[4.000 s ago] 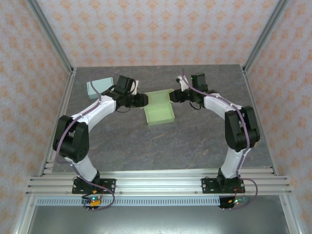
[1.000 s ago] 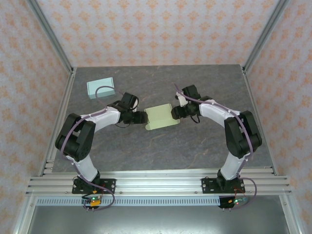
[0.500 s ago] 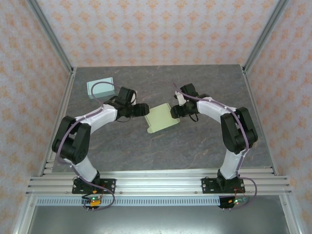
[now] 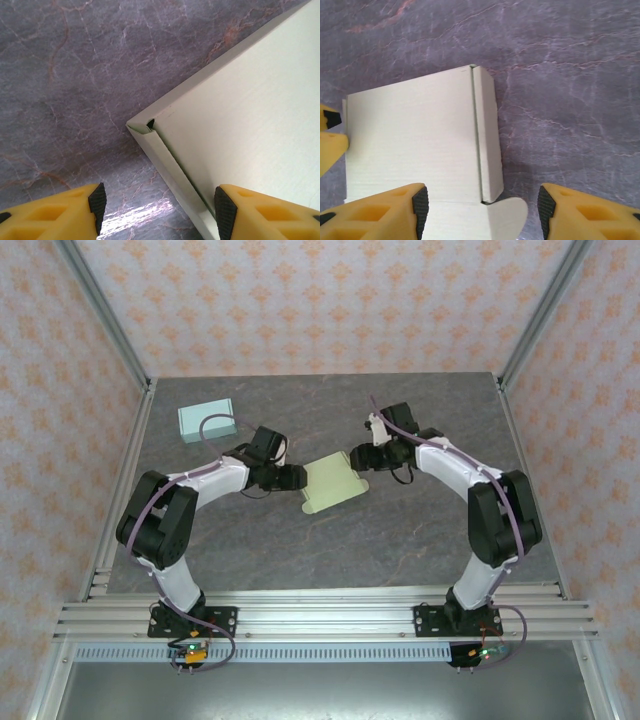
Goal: Fold the paper box
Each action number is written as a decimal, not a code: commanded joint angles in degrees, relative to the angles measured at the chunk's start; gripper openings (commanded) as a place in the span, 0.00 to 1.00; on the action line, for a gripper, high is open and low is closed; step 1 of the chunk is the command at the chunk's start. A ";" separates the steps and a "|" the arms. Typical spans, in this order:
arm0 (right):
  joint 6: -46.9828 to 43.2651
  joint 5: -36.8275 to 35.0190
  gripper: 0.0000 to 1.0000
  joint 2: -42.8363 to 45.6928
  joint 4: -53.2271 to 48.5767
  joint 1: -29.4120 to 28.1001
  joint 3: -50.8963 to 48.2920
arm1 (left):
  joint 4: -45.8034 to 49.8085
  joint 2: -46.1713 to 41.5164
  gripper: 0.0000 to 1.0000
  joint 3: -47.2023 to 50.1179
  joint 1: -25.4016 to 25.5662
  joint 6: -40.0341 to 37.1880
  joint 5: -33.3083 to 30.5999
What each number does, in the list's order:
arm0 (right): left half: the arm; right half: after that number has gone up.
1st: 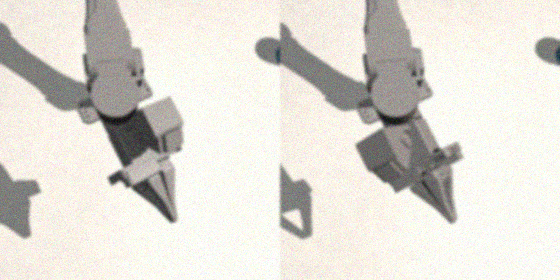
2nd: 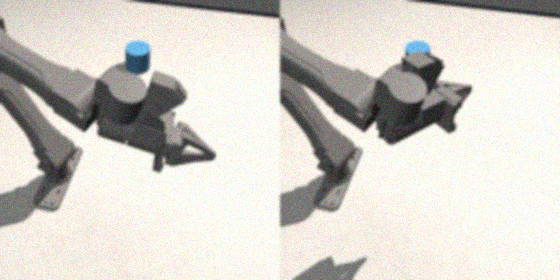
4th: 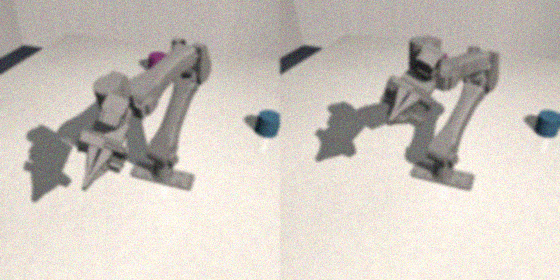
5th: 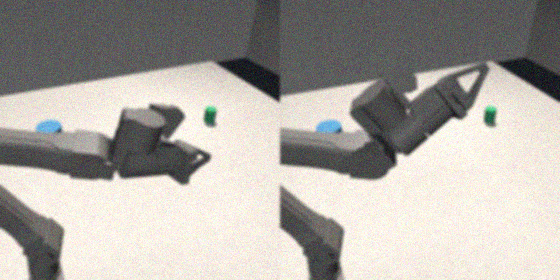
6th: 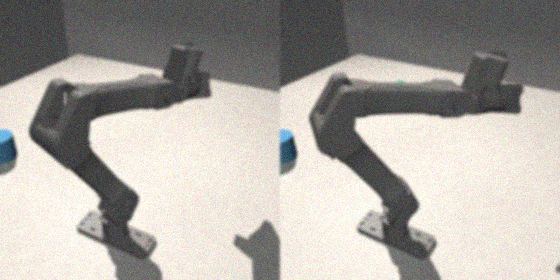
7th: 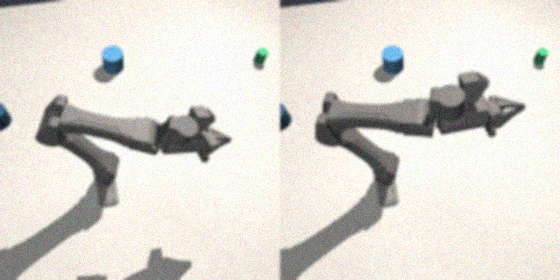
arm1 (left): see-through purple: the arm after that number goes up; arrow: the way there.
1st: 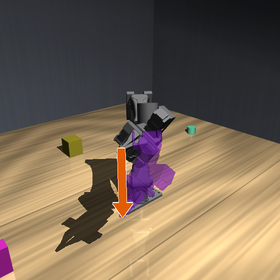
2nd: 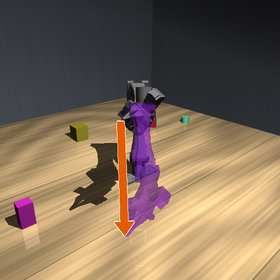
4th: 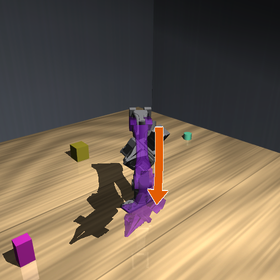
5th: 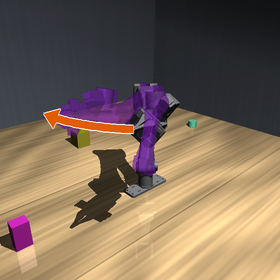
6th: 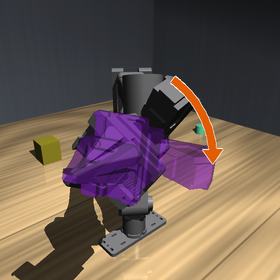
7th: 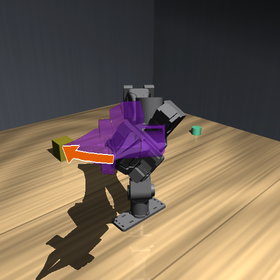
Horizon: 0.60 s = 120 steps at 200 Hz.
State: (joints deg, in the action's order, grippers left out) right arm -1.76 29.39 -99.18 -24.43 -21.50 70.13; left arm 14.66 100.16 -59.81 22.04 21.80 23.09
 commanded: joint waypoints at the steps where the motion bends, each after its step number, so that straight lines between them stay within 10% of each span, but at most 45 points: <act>1: -4.57 -1.65 0.61 -2.73 -5.32 -2.17 2.42 | 1.59 -0.02 0.62 -0.02 0.28 -1.97 -1.07; 120: -0.39 -9.35 0.62 -0.99 -2.84 -2.45 2.43 | 1.72 -1.64 0.64 0.51 2.60 -5.00 -7.47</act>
State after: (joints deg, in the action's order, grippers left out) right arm -3.44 20.56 -104.25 -28.23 -24.18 71.48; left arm 13.98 100.01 -59.29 24.56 17.85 19.27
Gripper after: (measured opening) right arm 0.618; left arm 0.642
